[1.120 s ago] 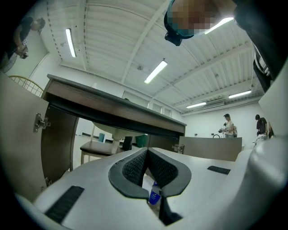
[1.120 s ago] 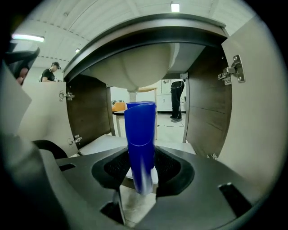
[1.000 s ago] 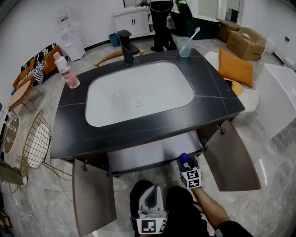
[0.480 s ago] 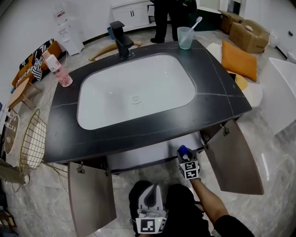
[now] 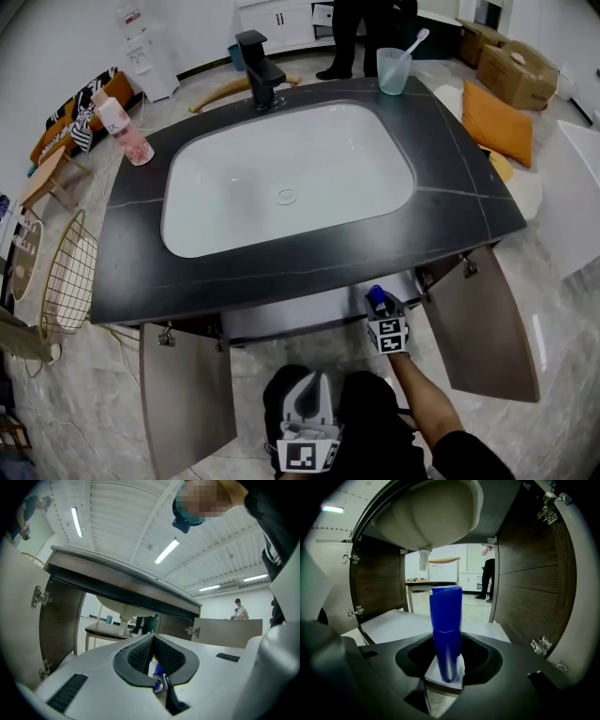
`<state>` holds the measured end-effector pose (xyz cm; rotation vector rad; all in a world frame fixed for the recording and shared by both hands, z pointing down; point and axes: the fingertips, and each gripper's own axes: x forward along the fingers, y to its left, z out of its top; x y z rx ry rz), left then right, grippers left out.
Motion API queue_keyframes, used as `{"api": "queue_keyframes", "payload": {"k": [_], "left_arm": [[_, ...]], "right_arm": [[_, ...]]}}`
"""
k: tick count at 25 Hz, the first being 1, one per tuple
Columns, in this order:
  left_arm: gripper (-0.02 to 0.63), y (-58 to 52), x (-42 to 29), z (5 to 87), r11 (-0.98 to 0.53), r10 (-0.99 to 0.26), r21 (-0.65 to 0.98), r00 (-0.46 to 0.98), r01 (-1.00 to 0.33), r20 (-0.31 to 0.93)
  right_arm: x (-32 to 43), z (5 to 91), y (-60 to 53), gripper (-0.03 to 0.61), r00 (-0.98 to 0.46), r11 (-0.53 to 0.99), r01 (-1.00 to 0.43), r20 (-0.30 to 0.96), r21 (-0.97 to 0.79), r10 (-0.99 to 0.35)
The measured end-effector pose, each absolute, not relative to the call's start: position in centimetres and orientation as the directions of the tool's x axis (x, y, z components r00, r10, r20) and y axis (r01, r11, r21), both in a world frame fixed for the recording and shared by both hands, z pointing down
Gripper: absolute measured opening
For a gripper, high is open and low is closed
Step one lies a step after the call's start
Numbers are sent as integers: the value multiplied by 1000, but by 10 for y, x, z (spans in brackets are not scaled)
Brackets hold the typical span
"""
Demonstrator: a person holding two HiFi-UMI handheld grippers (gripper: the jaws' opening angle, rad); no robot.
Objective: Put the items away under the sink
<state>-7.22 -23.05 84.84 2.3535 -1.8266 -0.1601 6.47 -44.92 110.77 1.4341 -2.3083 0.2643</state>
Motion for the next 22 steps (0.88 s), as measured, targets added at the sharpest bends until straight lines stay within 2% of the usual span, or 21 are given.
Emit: {"api": "queue_keyframes", "payload": {"k": [18,22], "left_arm": [[15,-229,-87,855,-246,-967,215,255,-945,19],[15,-230,-89,855,-247,-966,230,259,-941,23]], "right_arm": [[62,1124,-453,162,-357,427,-902,442,68,-823],[58,1123,-452,206,-370,439,-896,438,63,-819]]}}
